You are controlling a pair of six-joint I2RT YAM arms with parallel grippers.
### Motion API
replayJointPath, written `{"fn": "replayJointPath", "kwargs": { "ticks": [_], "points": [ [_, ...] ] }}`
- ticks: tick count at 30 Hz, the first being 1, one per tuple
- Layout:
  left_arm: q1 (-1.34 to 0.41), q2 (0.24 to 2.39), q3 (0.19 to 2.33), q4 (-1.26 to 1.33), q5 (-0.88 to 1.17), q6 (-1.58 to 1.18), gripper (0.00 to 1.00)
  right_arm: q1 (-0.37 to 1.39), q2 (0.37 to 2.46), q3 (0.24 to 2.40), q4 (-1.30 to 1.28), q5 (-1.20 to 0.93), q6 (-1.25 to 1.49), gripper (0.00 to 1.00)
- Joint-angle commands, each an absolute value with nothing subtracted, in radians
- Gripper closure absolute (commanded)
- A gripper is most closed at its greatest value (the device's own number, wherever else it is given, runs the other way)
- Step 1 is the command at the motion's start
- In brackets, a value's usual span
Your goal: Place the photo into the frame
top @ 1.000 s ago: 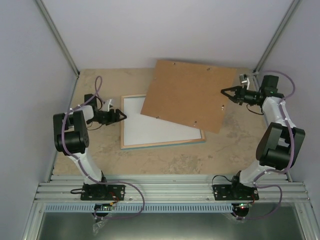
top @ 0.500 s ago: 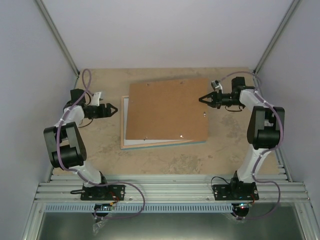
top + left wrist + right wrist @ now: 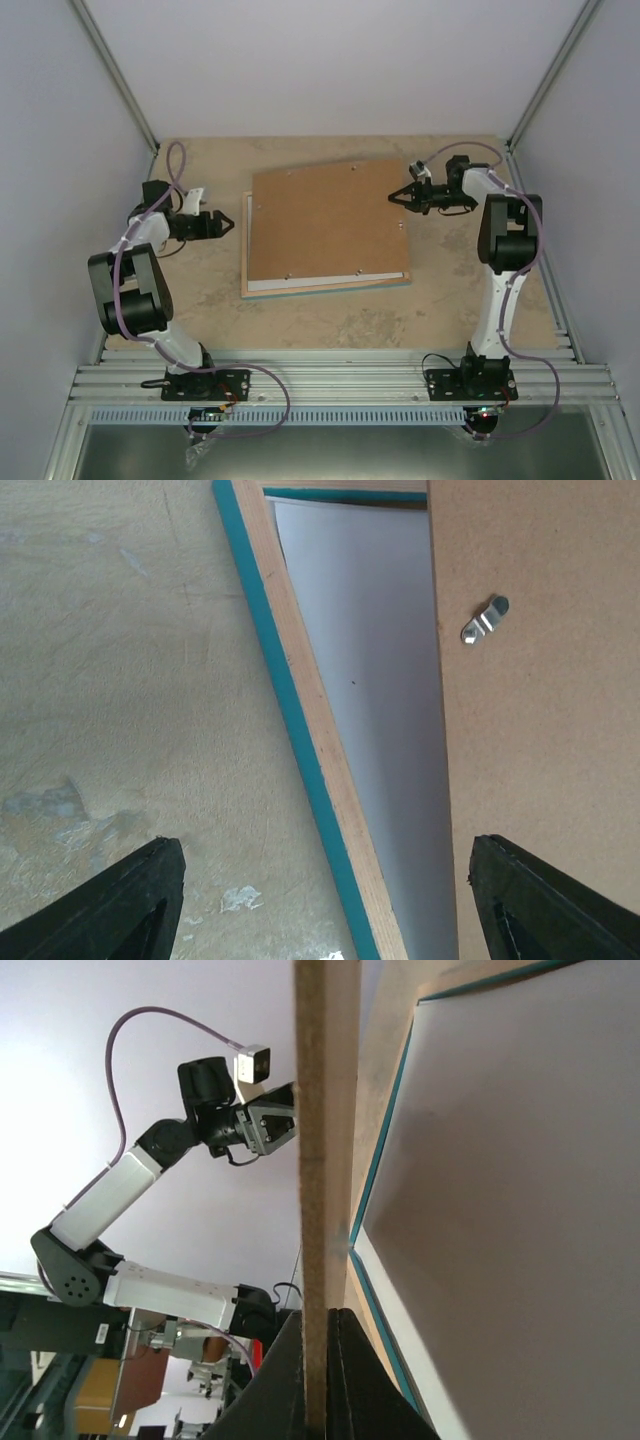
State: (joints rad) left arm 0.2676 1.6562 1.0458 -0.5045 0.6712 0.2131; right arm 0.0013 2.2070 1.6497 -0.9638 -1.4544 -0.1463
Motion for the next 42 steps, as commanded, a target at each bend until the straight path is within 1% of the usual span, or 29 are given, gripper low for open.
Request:
{"fn": "replayJointPath", "kwargs": {
  "ticks": [1, 14, 23, 30, 34, 42],
  "points": [
    [0.271, 1.682, 1.036, -0.509, 0.661, 0.230, 0.20, 0.029, 2.242, 1.694, -1.026, -1.562, -0.181, 1.00],
    [0.269, 1.753, 1.067, -0.498, 0.655, 0.204, 0.20, 0.031, 2.363, 1.762, -1.061, -1.501, -0.206, 0.99],
    [0.269, 1.782, 1.092, -0.505, 0.653, 0.202, 0.20, 0.028, 2.423, 1.830, -1.135, -1.421, -0.283, 1.00],
    [0.270, 1.784, 1.090, -0.513, 0.649, 0.206, 0.20, 0.021, 2.428, 1.846, -1.267, -1.391, -0.404, 0.99],
    [0.269, 1.787, 1.087, -0.507, 0.646, 0.204, 0.20, 0.011, 2.414, 1.822, -1.286, -1.383, -0.417, 1.00],
    [0.266, 1.818, 1.109, -0.511, 0.644, 0.202, 0.20, 0.019, 2.458, 1.905, -1.306, -1.358, -0.424, 0.99]
  ]
}}
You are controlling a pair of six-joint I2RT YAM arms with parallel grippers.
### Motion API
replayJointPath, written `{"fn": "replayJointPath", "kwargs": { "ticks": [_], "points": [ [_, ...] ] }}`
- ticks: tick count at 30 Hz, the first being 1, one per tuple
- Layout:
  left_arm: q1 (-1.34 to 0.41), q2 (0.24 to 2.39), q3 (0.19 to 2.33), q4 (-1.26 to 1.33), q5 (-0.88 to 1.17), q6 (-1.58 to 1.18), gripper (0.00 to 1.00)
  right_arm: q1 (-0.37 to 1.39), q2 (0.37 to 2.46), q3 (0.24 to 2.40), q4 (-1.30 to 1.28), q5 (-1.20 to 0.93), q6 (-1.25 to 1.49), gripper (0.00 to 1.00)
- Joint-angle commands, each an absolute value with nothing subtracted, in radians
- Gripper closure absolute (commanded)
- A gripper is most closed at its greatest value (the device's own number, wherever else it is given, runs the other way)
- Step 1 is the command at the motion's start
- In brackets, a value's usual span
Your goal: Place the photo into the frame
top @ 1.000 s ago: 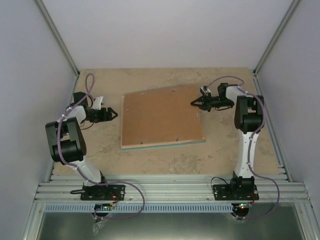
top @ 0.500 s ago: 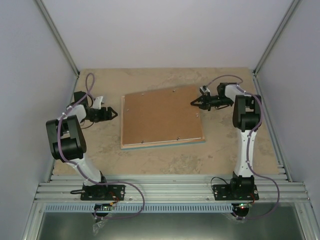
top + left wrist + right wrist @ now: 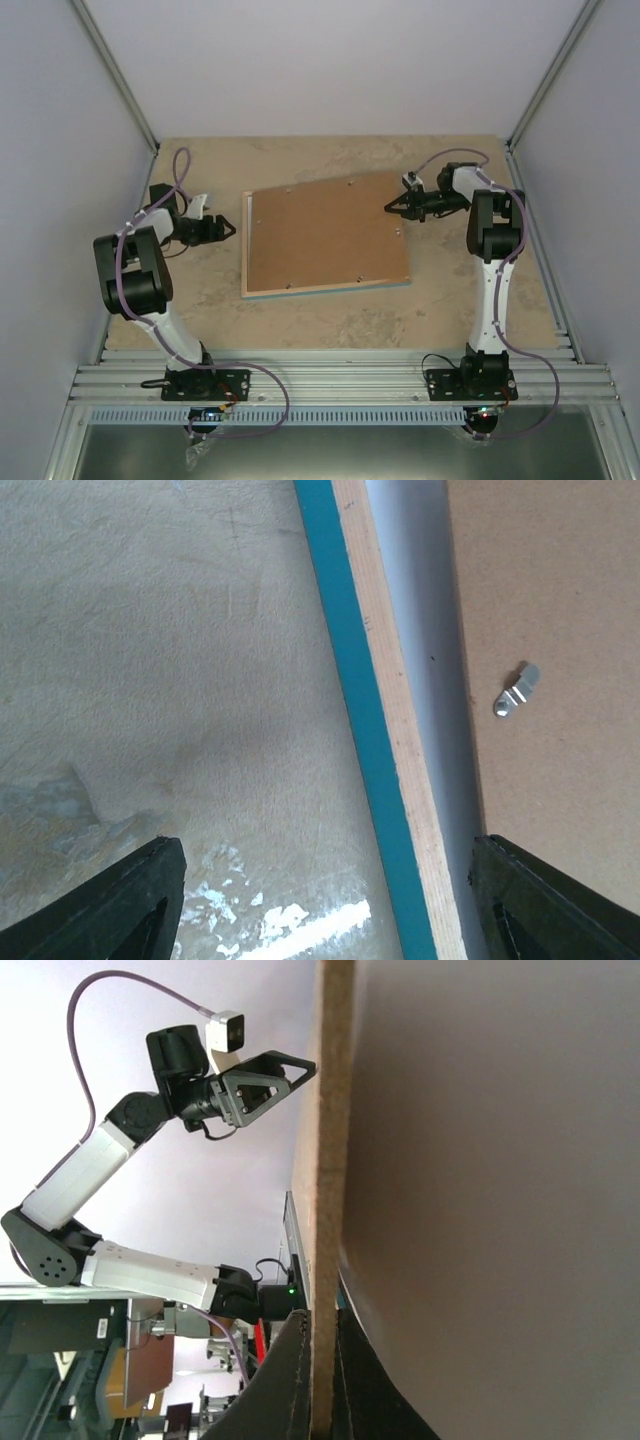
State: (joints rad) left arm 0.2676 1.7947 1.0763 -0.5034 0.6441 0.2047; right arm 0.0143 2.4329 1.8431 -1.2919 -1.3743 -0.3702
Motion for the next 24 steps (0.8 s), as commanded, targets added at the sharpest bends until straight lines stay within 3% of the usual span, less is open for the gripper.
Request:
{"fn": "replayJointPath", "kwargs": {
  "ticks": [1, 18, 24],
  "points": [
    [0.265, 1.823, 1.114, -0.513, 0.643, 0.203, 0.20, 0.024, 2.463, 1.916, -1.310, -1.355, -0.428, 0.99],
    [0.232, 1.847, 1.125, -0.512, 0.634, 0.198, 0.20, 0.040, 2.513, 1.977, -1.237, -1.299, -0.332, 0.97],
    [0.233, 1.851, 1.128, -0.513, 0.630, 0.200, 0.20, 0.048, 2.531, 2.004, -1.237, -1.294, -0.331, 0.86]
  ]
}}
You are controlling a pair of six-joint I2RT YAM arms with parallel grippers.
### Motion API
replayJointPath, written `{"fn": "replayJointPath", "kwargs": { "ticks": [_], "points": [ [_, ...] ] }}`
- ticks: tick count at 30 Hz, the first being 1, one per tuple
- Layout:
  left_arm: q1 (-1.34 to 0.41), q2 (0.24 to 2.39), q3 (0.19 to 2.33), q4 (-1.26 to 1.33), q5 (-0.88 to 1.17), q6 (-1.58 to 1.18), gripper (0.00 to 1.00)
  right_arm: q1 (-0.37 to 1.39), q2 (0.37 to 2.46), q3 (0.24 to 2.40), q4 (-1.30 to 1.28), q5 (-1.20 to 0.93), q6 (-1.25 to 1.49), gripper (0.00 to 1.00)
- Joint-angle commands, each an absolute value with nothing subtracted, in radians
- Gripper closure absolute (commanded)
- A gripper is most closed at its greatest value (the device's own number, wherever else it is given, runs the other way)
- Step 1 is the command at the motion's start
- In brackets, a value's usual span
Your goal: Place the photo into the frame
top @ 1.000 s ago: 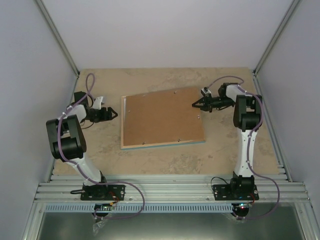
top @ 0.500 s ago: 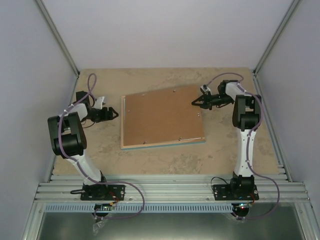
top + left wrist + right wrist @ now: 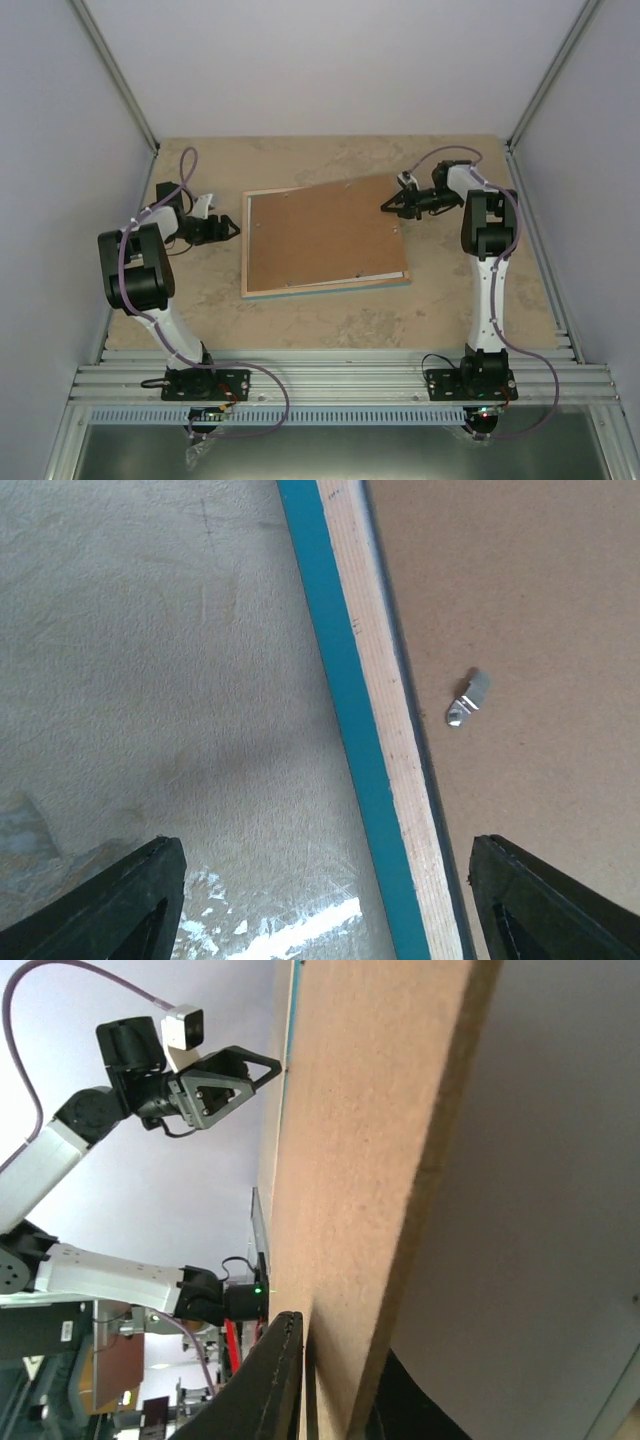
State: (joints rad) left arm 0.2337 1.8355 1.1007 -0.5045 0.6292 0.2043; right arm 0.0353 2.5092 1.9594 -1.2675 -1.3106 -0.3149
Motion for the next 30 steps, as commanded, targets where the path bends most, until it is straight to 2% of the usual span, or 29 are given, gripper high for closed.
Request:
{"fn": "replayJointPath", "kwargs": {
  "ticks": [1, 4, 13, 14, 16, 23, 27, 30],
  "points": [
    [0.233, 1.852, 1.128, -0.514, 0.630, 0.201, 0.20, 0.051, 2.537, 2.015, -1.237, -1.291, -0.329, 0.84],
    [0.233, 1.852, 1.124, -0.514, 0.630, 0.199, 0.20, 0.056, 2.550, 2.040, -1.237, -1.285, -0.321, 0.79],
    [0.233, 1.855, 1.121, -0.514, 0.627, 0.200, 0.20, 0.083, 2.553, 2.060, -1.222, -1.259, -0.298, 0.74],
    [0.233, 1.855, 1.123, -0.514, 0.627, 0.200, 0.20, 0.086, 2.553, 2.063, -1.219, -1.256, -0.294, 0.69],
    [0.233, 1.855, 1.126, -0.514, 0.626, 0.200, 0.20, 0.086, 2.552, 2.076, -1.219, -1.242, -0.289, 0.52],
    [0.233, 1.842, 1.126, -0.506, 0.623, 0.188, 0.19, 0.067, 2.487, 2.109, -1.231, -1.145, -0.296, 0.16],
    [0.233, 1.805, 1.106, -0.475, 0.591, 0.172, 0.16, 0.058, 2.422, 2.121, -1.221, -1.059, -0.303, 0.09],
    [0.233, 1.775, 1.084, -0.444, 0.563, 0.161, 0.15, 0.048, 2.377, 2.126, -1.206, -0.958, -0.319, 0.08]
  ]
}}
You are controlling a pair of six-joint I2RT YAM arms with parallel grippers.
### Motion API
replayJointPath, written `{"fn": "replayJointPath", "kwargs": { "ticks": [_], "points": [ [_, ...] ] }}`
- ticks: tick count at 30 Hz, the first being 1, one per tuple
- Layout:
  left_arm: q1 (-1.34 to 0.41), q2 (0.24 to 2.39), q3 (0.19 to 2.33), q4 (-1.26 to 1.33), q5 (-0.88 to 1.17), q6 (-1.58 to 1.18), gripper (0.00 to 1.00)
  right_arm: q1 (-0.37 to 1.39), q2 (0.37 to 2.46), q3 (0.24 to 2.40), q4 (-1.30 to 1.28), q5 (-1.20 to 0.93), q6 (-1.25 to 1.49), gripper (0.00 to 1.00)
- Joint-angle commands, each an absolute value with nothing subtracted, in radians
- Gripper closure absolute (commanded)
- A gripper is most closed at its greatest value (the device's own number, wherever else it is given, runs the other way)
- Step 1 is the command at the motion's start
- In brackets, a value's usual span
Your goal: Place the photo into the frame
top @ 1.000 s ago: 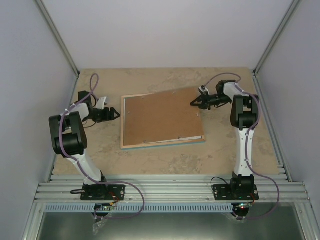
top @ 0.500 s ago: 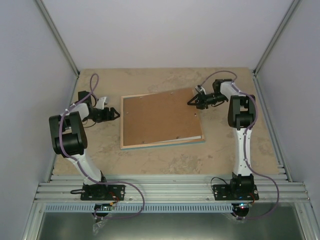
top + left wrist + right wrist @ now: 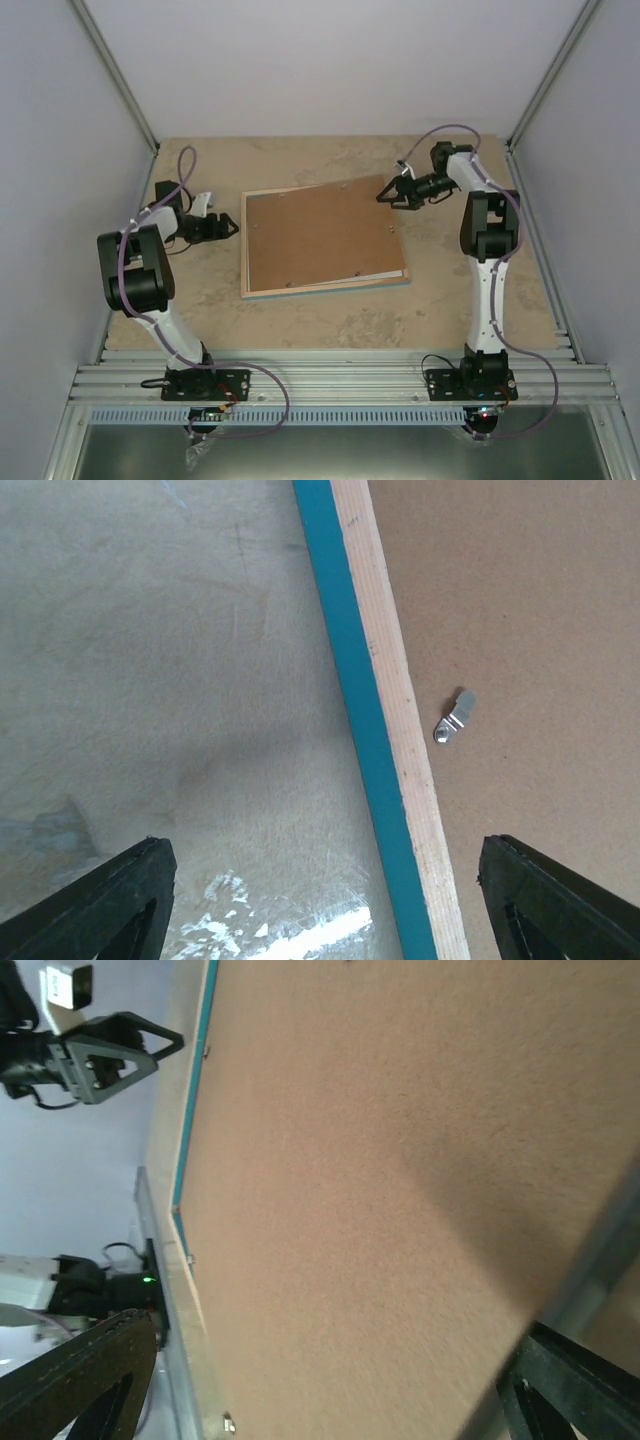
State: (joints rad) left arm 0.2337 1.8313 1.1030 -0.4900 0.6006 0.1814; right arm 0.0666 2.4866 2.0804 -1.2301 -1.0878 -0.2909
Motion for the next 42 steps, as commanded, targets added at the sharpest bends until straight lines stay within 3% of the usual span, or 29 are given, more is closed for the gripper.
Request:
{"fn": "replayJointPath", "kwargs": {
  "ticks": [1, 7, 13, 18, 22, 33, 37, 42],
  "points": [
    [0.233, 1.769, 1.081, -0.436, 0.556, 0.156, 0.14, 0.041, 2.369, 2.123, -1.203, -0.923, -0.332, 0.08],
    [0.233, 1.781, 1.064, -0.426, 0.587, 0.137, 0.16, -0.021, 2.356, 2.036, -1.183, -0.837, -0.416, 0.25],
    [0.230, 1.802, 1.045, -0.421, 0.616, 0.132, 0.21, -0.015, 2.339, 1.892, -1.111, -0.782, -0.461, 0.51],
    [0.184, 1.836, 1.024, -0.445, 0.637, 0.158, 0.29, -0.001, 2.333, 1.777, -1.057, -0.759, -0.470, 0.53],
    [0.155, 1.860, 1.001, -0.442, 0.651, 0.155, 0.37, 0.034, 2.326, 1.699, -1.029, -0.775, -0.472, 0.63],
    [0.126, 1.857, 0.955, -0.421, 0.671, 0.152, 0.43, 0.074, 2.264, 1.537, -0.910, -0.664, -0.464, 0.64],
    [0.111, 1.851, 0.943, -0.414, 0.676, 0.155, 0.42, 0.101, 2.223, 1.480, -0.863, -0.584, -0.472, 0.51],
    [0.105, 1.840, 0.924, -0.401, 0.675, 0.152, 0.41, 0.120, 2.177, 1.427, -0.831, -0.495, -0.489, 0.46]
  ]
}}
